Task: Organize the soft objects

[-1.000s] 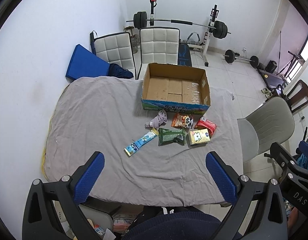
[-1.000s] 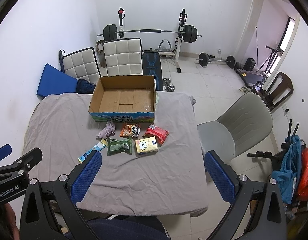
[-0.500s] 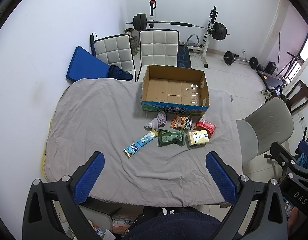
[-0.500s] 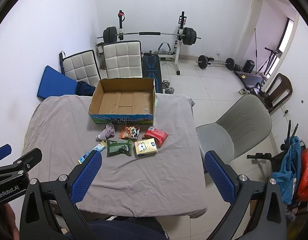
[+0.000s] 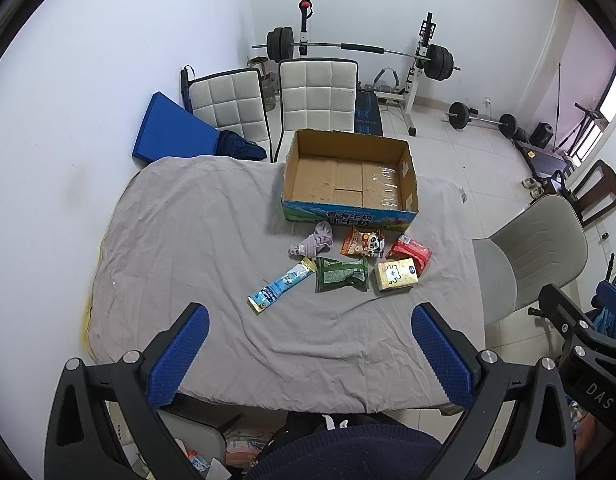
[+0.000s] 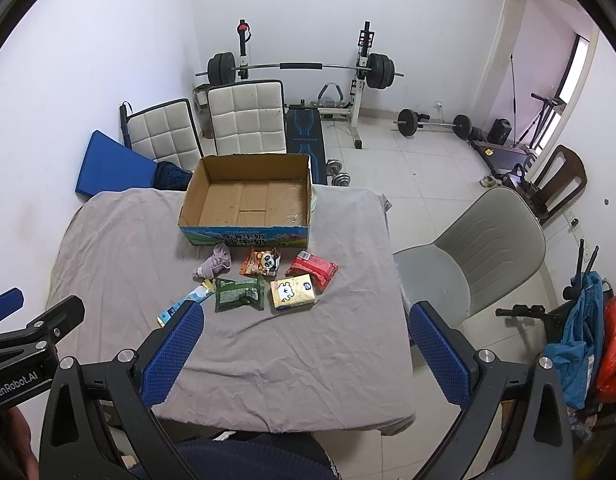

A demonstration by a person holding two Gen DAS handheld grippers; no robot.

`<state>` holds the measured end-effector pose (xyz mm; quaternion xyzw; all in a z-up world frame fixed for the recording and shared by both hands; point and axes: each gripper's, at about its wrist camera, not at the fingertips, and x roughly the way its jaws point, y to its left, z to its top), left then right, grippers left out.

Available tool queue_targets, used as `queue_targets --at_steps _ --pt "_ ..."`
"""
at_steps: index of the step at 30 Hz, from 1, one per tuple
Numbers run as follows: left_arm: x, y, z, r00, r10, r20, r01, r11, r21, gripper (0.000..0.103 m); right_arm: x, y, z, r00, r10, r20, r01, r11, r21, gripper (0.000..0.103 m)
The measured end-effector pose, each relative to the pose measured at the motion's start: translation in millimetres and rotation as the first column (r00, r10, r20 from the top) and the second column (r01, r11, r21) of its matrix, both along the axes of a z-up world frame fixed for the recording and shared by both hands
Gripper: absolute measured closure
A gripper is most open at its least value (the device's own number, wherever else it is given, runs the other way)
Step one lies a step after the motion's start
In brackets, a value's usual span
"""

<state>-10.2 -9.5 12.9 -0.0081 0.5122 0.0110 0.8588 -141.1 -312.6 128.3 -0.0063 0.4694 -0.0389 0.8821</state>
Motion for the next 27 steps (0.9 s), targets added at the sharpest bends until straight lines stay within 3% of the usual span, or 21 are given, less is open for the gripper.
queue_targets --at_steps 9,15,19,22,27 --pt "8 -2 -7 1.0 0.004 0.023 -0.005 1.0 0.015 0.0 12 -11 -12 0.999 -0.024 -0.027 0.025 0.999 0.028 0.0" --pt "59 -8 -45 1.0 0.011 0.009 -0.012 0.996 0.083 0.0 58 -45 -62 0.99 -0.092 -0.11 0.098 0.994 0.045 0.0" --pt "104 -11 -100 0.996 0.018 -0.089 -0.009 0.994 0.11 0.0 102 -68 -127 0.967 -0.113 -0.23 0.132 0.989 0.067 0.0" --pt "132 -9 -146 0.978 0.047 -0.205 -0.038 0.998 0.046 0.0 137 -81 -192 0.923 -0.115 -0.367 0.166 0.98 0.111 0.0" --pt "173 -3 -238 0.903 0.139 -0.408 -0.176 0.983 -0.053 0.001 190 -94 -295 0.845 -0.147 -0.514 0.265 0.95 0.164 0.0"
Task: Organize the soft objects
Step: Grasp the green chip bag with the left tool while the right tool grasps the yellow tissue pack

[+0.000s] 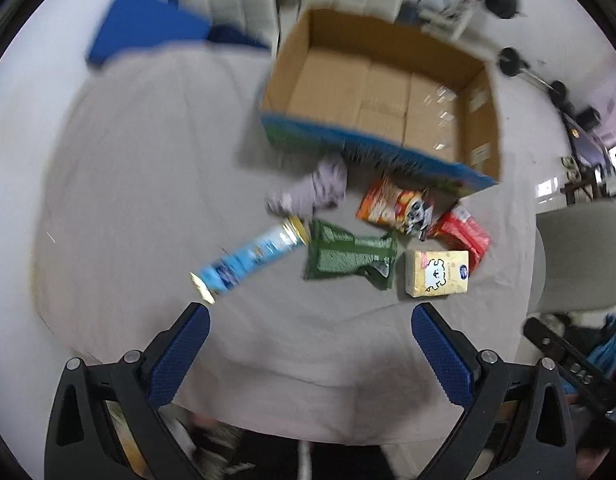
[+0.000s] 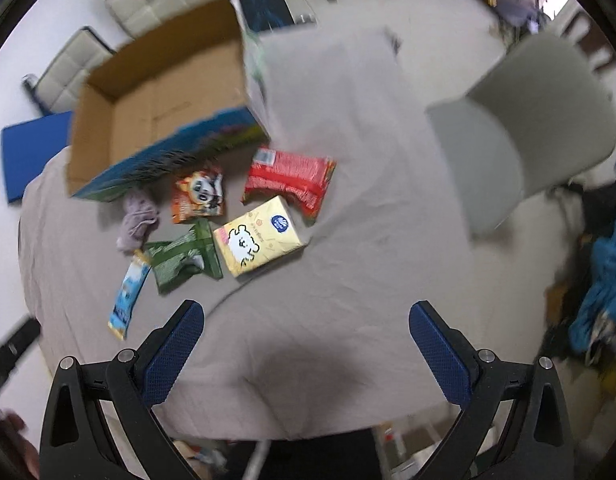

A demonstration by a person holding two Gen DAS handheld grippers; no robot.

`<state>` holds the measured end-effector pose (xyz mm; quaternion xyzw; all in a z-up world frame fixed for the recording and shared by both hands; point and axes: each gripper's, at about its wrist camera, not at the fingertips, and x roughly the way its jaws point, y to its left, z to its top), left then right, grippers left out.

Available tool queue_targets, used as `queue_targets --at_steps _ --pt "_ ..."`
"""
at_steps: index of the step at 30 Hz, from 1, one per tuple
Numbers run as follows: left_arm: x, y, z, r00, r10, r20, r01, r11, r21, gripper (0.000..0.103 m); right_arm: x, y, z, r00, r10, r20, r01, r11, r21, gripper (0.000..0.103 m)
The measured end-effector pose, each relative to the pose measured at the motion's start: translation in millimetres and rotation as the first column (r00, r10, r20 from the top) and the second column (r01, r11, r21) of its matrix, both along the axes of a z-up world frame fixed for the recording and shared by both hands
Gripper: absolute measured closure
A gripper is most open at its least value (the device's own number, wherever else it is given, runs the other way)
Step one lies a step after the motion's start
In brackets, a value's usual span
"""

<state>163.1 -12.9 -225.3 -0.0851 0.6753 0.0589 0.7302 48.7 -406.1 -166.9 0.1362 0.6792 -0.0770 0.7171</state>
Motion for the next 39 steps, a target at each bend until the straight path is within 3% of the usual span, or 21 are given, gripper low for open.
queue_targets --at_steps 3,7,9,12,13,15,16,18,22,25,28,30,33,36,39 --pt "18 4 -50 0.989 0.102 -0.11 -0.11 0.991 -0.076 0.002 26 -2 -52 0.994 -0.065 -0.085 0.069 0.996 0.048 0.0" --pt "35 5 -114 0.937 0.2 -0.288 -0.256 0.952 -0.17 0.002 48 4 -107 0.974 -0.119 -0.194 0.14 0.985 0.101 0.0" --pt "38 6 -146 0.886 0.257 -0.385 -0.358 0.907 -0.22 0.007 56 5 -129 0.959 -0.154 -0.236 0.183 0.977 0.106 0.0" --pt "39 9 -177 0.822 0.324 -0.469 -0.478 0.84 -0.257 0.007 62 5 -149 0.94 -0.197 -0.278 0.239 0.962 0.128 0.0" --pt "39 10 -183 0.807 0.337 -0.484 -0.501 0.825 -0.262 0.007 63 5 -155 0.934 -0.209 -0.289 0.257 0.956 0.139 0.0" --pt "38 9 -201 0.759 0.375 -0.533 -0.575 0.769 -0.279 0.007 65 8 -166 0.921 -0.23 -0.315 0.291 0.943 0.163 0.0" --pt "38 8 -206 0.747 0.384 -0.543 -0.592 0.756 -0.28 0.007 65 9 -170 0.917 -0.235 -0.322 0.301 0.938 0.171 0.0" --pt "39 2 -216 0.728 0.398 -0.558 -0.615 0.738 -0.277 0.007 67 13 -178 0.909 -0.247 -0.336 0.32 0.93 0.181 0.002" --pt "44 -14 -228 0.707 0.413 -0.574 -0.635 0.728 -0.259 0.007 72 20 -194 0.888 -0.271 -0.371 0.359 0.914 0.19 0.003" --pt "50 -26 -233 0.715 0.408 -0.567 -0.622 0.742 -0.25 0.018 75 23 -198 0.88 -0.295 -0.373 0.385 0.902 0.194 0.009" --pt "61 -39 -227 0.758 0.365 -0.541 -0.554 0.797 -0.24 0.026 78 25 -197 0.881 -0.284 -0.378 0.375 0.907 0.19 0.011" --pt "66 -44 -217 0.791 0.324 -0.52 -0.497 0.835 -0.237 0.039 79 26 -195 0.891 -0.25 -0.378 0.34 0.92 0.194 0.015" --pt "66 -61 -200 0.85 0.225 -0.476 -0.352 0.916 -0.194 0.044 82 36 -193 0.914 -0.148 -0.379 0.231 0.955 0.185 0.021" --pt "58 -83 -185 0.895 0.113 -0.431 -0.184 0.975 -0.125 0.045 81 50 -192 0.917 -0.038 -0.397 0.117 0.977 0.177 0.028" --pt "44 -112 -172 0.917 -0.044 -0.397 0.039 0.999 -0.021 0.055 78 67 -187 0.908 0.092 -0.409 -0.036 0.989 0.142 0.029"
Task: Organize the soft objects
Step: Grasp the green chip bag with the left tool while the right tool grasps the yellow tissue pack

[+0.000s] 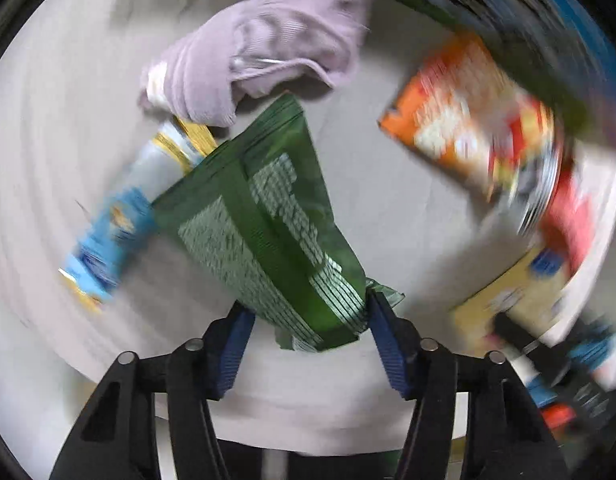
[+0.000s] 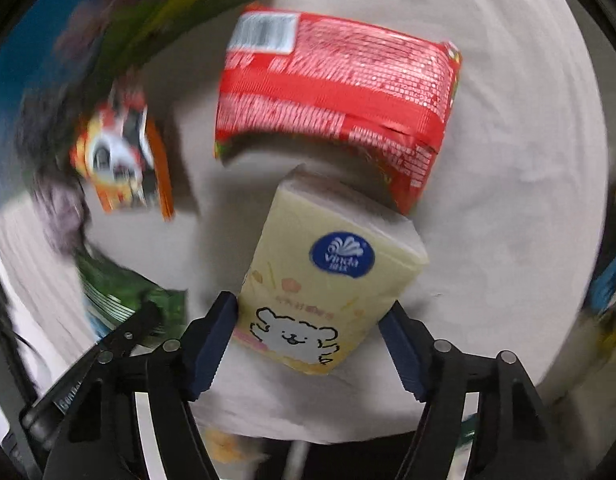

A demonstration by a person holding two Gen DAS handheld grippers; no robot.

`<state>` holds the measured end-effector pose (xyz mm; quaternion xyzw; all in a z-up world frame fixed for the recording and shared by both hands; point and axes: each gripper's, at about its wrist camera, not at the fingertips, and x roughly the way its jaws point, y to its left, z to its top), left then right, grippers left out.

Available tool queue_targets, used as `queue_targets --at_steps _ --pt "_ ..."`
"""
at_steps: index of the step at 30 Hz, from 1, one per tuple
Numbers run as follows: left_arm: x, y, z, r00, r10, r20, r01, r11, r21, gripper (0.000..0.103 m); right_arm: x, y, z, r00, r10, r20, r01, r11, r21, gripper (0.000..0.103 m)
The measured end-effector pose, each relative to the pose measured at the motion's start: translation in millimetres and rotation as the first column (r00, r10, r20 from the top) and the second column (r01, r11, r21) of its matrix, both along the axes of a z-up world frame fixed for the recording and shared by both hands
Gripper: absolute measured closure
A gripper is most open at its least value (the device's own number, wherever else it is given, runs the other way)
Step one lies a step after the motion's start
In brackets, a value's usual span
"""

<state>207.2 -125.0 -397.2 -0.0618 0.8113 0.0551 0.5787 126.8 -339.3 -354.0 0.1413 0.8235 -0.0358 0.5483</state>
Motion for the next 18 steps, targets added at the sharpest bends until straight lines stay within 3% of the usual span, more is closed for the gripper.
queue_targets --at_steps 2,4,9,14,18 --pt "-11 -21 8 0.988 -0.151 0.015 0.149 0.985 0.082 0.055 -3 11 4 0.995 0.098 0.005 -0.097 0.994 -0.044 0.029" --pt "-14 -27 11 0.985 -0.172 0.02 0.169 0.981 0.095 0.055 -4 19 6 0.992 0.125 0.009 -0.125 0.991 -0.055 0.029" --pt "-13 -18 9 0.999 -0.014 0.029 0.014 1.0 0.019 0.053 -6 26 -1 0.996 0.078 0.036 -0.075 0.994 -0.084 0.028" --pt "-10 -9 11 0.991 0.126 0.034 -0.126 0.992 0.007 0.053 -6 33 -20 1.0 0.008 0.015 -0.007 0.997 -0.074 0.032" --pt "-12 15 20 0.989 0.135 0.06 -0.136 0.991 0.016 0.062 -11 41 -23 0.999 0.027 0.032 -0.025 0.996 -0.086 0.035"
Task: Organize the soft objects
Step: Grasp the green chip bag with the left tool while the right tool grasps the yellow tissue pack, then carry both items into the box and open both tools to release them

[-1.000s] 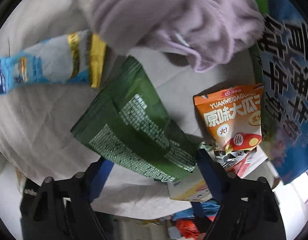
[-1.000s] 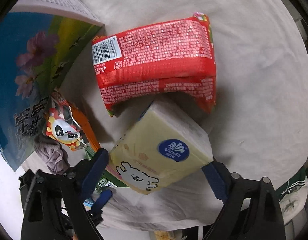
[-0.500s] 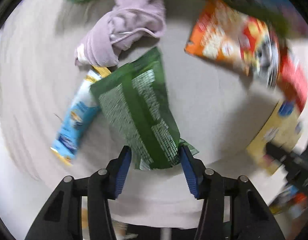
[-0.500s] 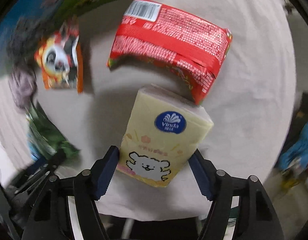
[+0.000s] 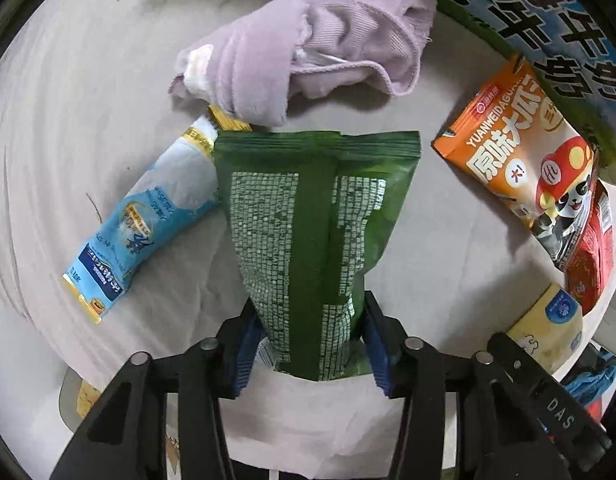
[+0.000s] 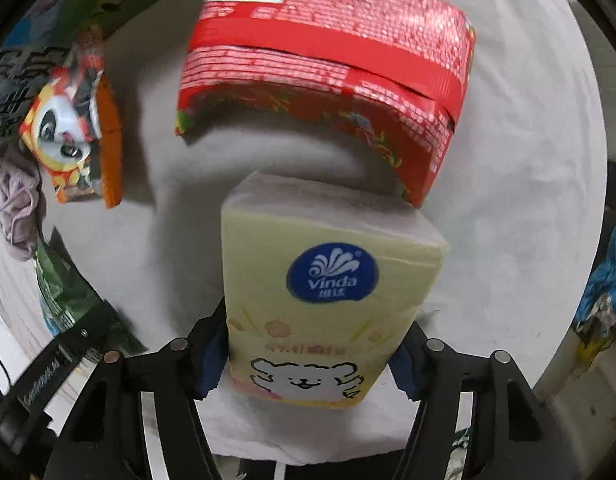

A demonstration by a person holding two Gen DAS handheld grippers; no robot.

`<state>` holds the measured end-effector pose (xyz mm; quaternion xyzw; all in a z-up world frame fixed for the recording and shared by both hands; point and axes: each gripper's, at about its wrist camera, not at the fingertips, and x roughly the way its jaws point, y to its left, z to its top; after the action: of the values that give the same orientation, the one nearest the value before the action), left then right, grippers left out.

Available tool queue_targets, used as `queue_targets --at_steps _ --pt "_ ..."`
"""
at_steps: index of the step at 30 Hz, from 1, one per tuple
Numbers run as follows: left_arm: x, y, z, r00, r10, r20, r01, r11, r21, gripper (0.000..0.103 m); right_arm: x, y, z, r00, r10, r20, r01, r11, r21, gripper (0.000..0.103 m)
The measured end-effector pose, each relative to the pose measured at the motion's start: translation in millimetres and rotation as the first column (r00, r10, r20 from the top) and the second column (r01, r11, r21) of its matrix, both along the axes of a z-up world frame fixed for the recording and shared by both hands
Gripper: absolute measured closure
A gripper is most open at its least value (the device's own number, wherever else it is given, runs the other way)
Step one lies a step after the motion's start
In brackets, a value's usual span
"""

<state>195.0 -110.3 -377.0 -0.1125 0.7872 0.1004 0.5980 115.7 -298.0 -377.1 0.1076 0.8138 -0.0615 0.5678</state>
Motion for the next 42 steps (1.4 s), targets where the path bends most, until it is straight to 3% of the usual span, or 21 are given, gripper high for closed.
queue_targets --at_steps 3,9,13,15,17,20,23,26,27,31,36,37,42 --pt "-10 -11 11 0.998 -0.055 0.028 0.054 0.998 0.034 0.067 -13 12 3 0.998 0.055 0.015 -0.054 0.998 -0.018 0.035" --pt "-47 -38 26 0.986 -0.162 0.043 0.159 0.986 0.056 0.065 -32 35 8 0.989 0.149 0.002 -0.149 0.988 -0.025 0.034" --pt "-66 -29 35 0.995 -0.064 0.082 0.07 0.995 -0.071 0.064 -44 42 4 0.99 0.138 0.009 -0.138 0.99 0.012 0.033" --pt "-74 -18 41 0.996 0.012 0.086 0.002 0.988 -0.157 0.062 -47 45 6 0.992 0.129 0.019 -0.129 0.991 0.035 0.019" --pt "-80 -12 49 0.994 0.046 0.099 -0.029 0.985 -0.172 0.057 -44 48 13 0.993 0.113 0.033 -0.115 0.991 0.068 0.012" --pt "-76 12 41 0.994 0.052 0.096 -0.037 0.988 -0.151 0.056 -39 54 20 0.994 0.104 0.039 -0.106 0.993 0.057 0.012" --pt "-64 23 10 0.994 0.056 0.091 -0.043 0.99 -0.137 0.056 -38 50 22 0.997 0.076 0.031 -0.078 0.996 0.053 0.014" --pt "-46 15 -6 0.999 -0.022 0.048 0.027 0.995 -0.092 0.056 -38 32 23 0.996 0.085 0.025 -0.086 0.996 0.029 0.032" --pt "-53 10 5 0.998 -0.046 0.044 0.049 0.996 -0.074 0.054 -43 28 17 0.995 0.093 0.026 -0.094 0.995 0.017 0.036" --pt "-62 -2 10 0.993 -0.095 0.074 0.097 0.995 -0.032 0.062 -54 28 18 0.995 0.088 0.047 -0.09 0.995 0.032 0.036" --pt "-79 -16 36 0.978 -0.154 0.138 0.149 0.988 0.044 0.069 -64 -12 26 0.991 0.1 0.084 -0.103 0.994 0.036 0.037" --pt "-81 -22 45 0.975 -0.168 0.146 0.161 0.985 0.06 0.069 -72 -30 40 0.991 0.102 0.091 -0.106 0.994 0.04 0.037" --pt "-111 -41 87 0.963 -0.188 0.191 0.176 0.981 0.077 0.069 -92 -38 85 0.983 0.12 0.141 -0.133 0.987 0.086 0.037"
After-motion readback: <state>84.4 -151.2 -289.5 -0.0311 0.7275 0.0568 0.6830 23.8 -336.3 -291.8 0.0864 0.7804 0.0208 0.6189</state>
